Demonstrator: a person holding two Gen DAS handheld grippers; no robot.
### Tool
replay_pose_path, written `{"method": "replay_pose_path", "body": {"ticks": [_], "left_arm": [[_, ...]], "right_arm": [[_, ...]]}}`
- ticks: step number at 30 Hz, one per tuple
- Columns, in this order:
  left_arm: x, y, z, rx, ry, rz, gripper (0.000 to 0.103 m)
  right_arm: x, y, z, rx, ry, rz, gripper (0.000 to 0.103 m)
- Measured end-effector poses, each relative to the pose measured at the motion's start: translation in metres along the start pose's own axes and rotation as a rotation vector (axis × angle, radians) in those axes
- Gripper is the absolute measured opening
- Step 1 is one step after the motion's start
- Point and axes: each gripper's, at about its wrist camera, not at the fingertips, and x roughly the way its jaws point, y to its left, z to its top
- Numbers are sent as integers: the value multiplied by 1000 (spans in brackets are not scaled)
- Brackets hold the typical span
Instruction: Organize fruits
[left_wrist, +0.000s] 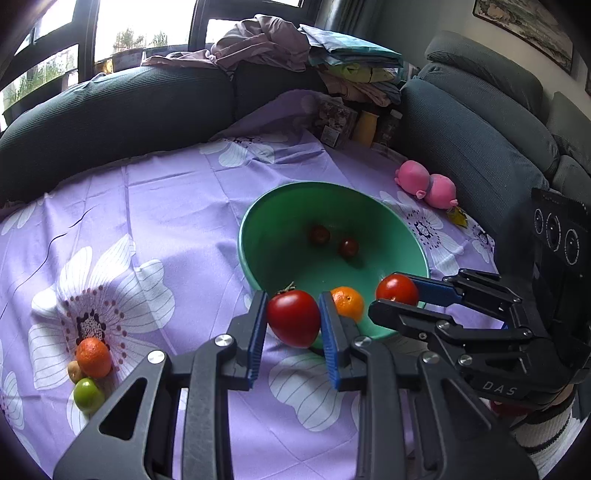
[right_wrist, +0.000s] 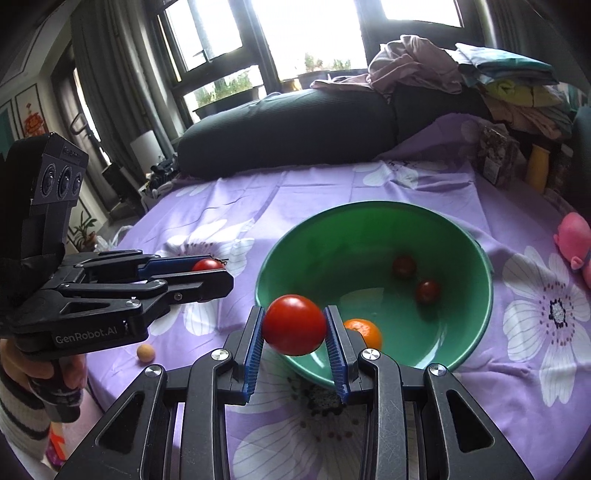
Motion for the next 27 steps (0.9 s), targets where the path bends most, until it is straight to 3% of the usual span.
{"method": "replay_pose_path", "body": {"ticks": [10, 27], "left_arm": [[36, -9, 15, 30, 34, -29, 28], [73, -9, 10, 62, 105, 10, 28]], "right_arm": [[9, -25, 4, 36, 7, -57, 34], [27, -38, 0, 21, 73, -148, 35]]}}
